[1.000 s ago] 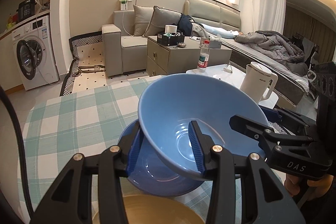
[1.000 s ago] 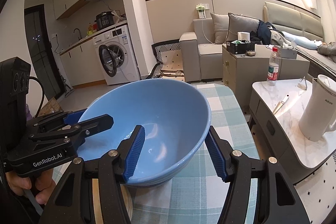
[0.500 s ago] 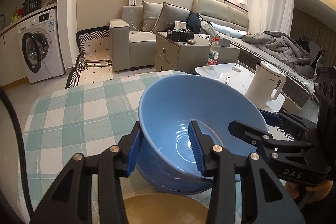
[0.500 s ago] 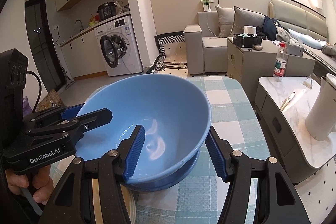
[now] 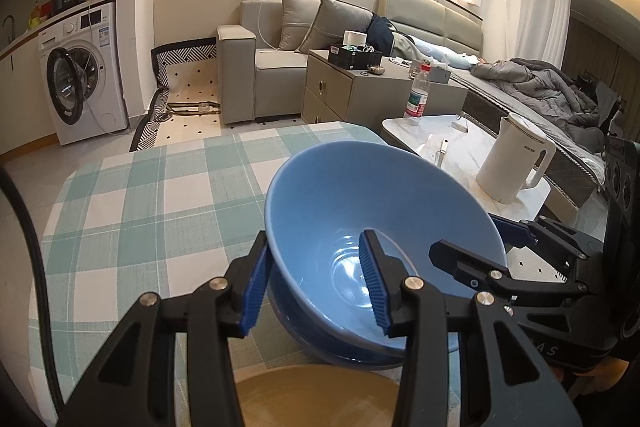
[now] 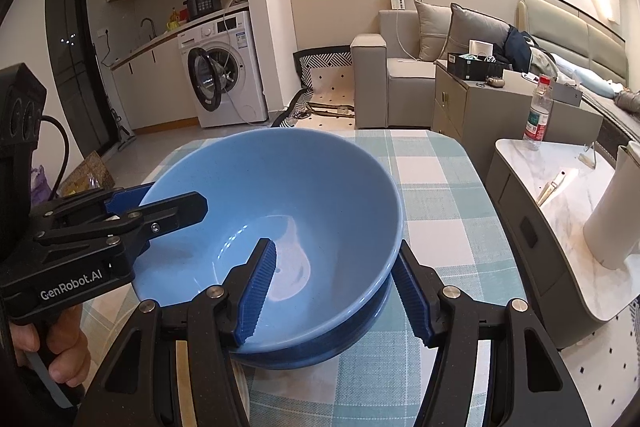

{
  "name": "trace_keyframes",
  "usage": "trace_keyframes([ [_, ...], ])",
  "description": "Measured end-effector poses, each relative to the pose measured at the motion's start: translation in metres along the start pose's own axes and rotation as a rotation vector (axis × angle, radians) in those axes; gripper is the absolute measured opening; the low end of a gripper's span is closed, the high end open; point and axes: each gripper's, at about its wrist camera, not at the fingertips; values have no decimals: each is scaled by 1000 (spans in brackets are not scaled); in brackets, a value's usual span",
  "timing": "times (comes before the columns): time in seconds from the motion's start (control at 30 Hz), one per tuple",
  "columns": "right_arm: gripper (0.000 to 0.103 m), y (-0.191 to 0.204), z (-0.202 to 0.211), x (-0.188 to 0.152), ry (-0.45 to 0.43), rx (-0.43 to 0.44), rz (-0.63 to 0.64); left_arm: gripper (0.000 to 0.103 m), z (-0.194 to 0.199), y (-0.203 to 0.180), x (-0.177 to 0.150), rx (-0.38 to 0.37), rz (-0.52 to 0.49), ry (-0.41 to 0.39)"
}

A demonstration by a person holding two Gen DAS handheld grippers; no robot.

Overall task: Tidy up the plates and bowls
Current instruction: 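Lower the light blue bowl with both grippers into the nested bowls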

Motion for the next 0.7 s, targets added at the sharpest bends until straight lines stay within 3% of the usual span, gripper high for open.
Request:
trace_keyframes([
  [0.7, 61, 13, -25, -18, 43, -63, 76, 42, -21, 5, -14, 24, -1, 37],
])
Point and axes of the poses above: each gripper's, at about its wrist camera, not at the fingertips, and z roughly against the way its jaws point, y to its left, x to its top, and after that the axes turned 6 degrees about -y, right-handed
